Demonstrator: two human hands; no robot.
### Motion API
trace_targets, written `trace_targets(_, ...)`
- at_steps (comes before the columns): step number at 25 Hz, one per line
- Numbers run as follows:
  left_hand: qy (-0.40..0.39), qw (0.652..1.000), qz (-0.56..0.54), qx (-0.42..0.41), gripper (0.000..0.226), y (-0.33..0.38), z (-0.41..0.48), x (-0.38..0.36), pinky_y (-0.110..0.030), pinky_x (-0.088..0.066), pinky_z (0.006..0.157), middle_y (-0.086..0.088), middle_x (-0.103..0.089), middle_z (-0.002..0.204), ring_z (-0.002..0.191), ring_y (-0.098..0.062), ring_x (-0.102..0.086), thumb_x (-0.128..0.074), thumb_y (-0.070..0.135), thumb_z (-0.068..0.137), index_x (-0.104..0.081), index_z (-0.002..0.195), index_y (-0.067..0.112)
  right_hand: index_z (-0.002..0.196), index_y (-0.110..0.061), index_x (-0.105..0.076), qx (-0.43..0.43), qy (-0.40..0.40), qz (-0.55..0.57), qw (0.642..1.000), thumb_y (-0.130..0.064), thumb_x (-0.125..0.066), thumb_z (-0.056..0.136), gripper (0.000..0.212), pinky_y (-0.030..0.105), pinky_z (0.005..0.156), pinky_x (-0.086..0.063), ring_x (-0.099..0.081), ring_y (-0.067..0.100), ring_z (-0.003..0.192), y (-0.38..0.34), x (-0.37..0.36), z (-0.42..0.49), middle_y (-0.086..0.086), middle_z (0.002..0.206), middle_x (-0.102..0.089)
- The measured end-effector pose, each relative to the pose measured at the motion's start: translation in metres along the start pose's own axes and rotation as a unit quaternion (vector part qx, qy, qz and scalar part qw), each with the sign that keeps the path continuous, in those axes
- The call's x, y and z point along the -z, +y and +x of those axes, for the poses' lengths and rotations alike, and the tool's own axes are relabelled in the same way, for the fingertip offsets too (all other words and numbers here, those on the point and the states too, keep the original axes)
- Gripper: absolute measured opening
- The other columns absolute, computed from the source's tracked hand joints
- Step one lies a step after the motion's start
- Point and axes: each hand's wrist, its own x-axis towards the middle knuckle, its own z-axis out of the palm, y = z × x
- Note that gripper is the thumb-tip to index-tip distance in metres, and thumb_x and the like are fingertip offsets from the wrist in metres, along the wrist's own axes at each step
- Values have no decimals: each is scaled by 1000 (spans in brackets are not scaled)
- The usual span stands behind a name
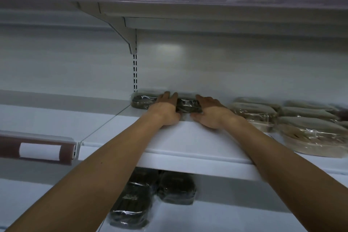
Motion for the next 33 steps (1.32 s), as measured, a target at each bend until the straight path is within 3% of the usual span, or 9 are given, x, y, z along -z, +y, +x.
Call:
trace_targets(4,-14,1000,-6,11,82,-1,16,-12,-42,-21,120,-7,-12,164,150,-28,-14,-58,40,94,-10,158,24,156,-27,-4,-8,-20,-8,1000,-52,-51,94,82,42,113,-30,-26,31,142,5,-5,20,7,158,-22)
trace_targets(7,-19,999,-47,-2,80,-9,16,-16,-36,-18,120,-6,-10,165,151,-26,-10,-59,35,94,-12,158,26,156,-25,-7,-17,-34,12,999,-52,-53,93,82,40,111,-32,-31,32,139,7,-13,27,11,155,-29)
trace_targets(11,16,996,-87,-22,78,-13,15,-16,-36,-30,116,-7,-29,151,141,-27,-31,-69,36,86,-30,152,25,150,-20,-17,-23,-15,54,998,-52,-59,88,81,39,105,-39,-41,34,131,5,-16,31,14,143,-40)
trace_targets(15,51,991,-122,-12,80,-10,17,-14,-31,-35,112,-8,-32,140,129,-27,-47,-73,42,84,-35,150,16,141,-17,-25,-34,13,65,997,-47,-62,87,72,42,103,-40,-40,35,127,6,-13,26,17,134,-39)
trace_targets(17,63,992,-109,-14,82,-12,18,-15,-35,-35,112,-9,-34,135,128,-29,-44,-74,48,81,-40,147,13,138,-16,-27,-37,31,77,996,-45,-63,88,68,44,102,-40,-38,36,127,6,-11,23,16,132,-37)
trace_targets(21,71,994,-83,-20,71,-11,14,-16,-36,-36,110,-7,-33,127,124,-28,-37,-73,53,80,-50,134,13,149,-21,-21,-34,25,46,998,-52,-61,87,80,45,107,-36,-26,34,135,3,-14,14,14,139,-27)
trace_targets(27,50,993,-96,-39,71,-6,-11,-8,-34,-44,96,-8,-51,134,120,-28,-53,-74,50,81,-43,134,14,146,-12,-20,-11,4,40,999,-55,-58,89,80,41,105,-35,-31,34,133,-2,-12,-8,15,141,-31)
trace_targets(33,68,991,-95,-62,78,-5,-69,5,-37,-45,100,-3,-44,137,119,-24,-53,-68,57,83,-37,143,17,142,-13,-21,12,7,55,998,-56,-57,90,76,38,99,-39,-47,33,127,-14,-2,-59,15,145,-37)
